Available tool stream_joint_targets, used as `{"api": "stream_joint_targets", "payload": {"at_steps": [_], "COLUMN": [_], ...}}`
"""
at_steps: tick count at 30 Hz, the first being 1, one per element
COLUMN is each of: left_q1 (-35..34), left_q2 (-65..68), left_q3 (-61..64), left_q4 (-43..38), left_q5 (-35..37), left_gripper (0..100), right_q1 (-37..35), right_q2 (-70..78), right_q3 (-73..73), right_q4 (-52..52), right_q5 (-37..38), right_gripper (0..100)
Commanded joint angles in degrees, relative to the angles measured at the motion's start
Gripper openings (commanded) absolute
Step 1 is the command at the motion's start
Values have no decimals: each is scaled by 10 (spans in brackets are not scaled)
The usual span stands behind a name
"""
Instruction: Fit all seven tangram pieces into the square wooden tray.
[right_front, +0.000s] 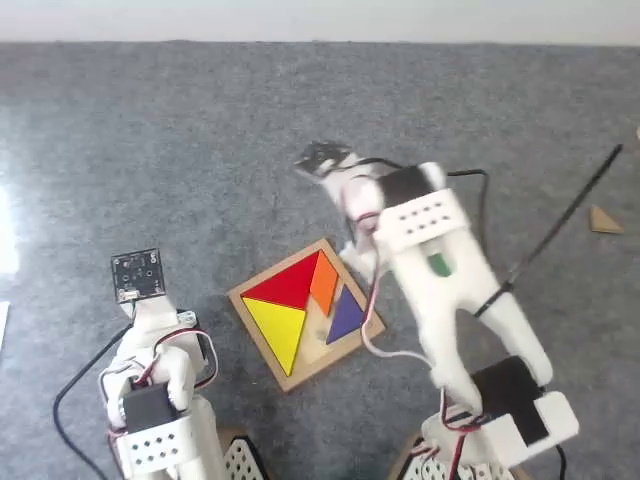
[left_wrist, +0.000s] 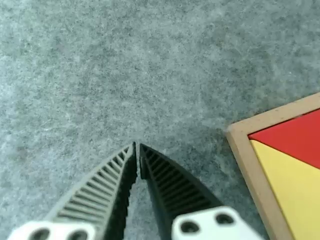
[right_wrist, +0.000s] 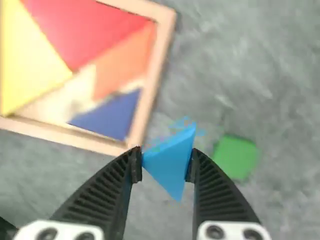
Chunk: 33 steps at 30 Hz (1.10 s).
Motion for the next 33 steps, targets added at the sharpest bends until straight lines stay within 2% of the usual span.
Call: {"api": "stream_joint_targets", "payload": {"at_steps": [1, 6, 11, 20, 33], "left_q1": [-2, -2, -2, -2, -2], "left_q2": [-11, -11, -11, -11, -11], "left_q3": [-4, -4, -4, -4, -4], "left_q4": [4, 4, 4, 4, 4], "left_q5": [-3, -3, -3, -3, -3], "left_gripper": [13, 13, 13, 13, 13], "right_q1": [-40, -79, -120, -124, -160], "right_q2": [-30, -14, 66, 160, 166], "right_q3": [-4, -4, -5, -6, -3], "right_q4": [-22, -49, -89, -113, -109], "right_q5": [-46, -107, -160, -248, -295], "right_gripper": [101, 101, 101, 101, 101]}}
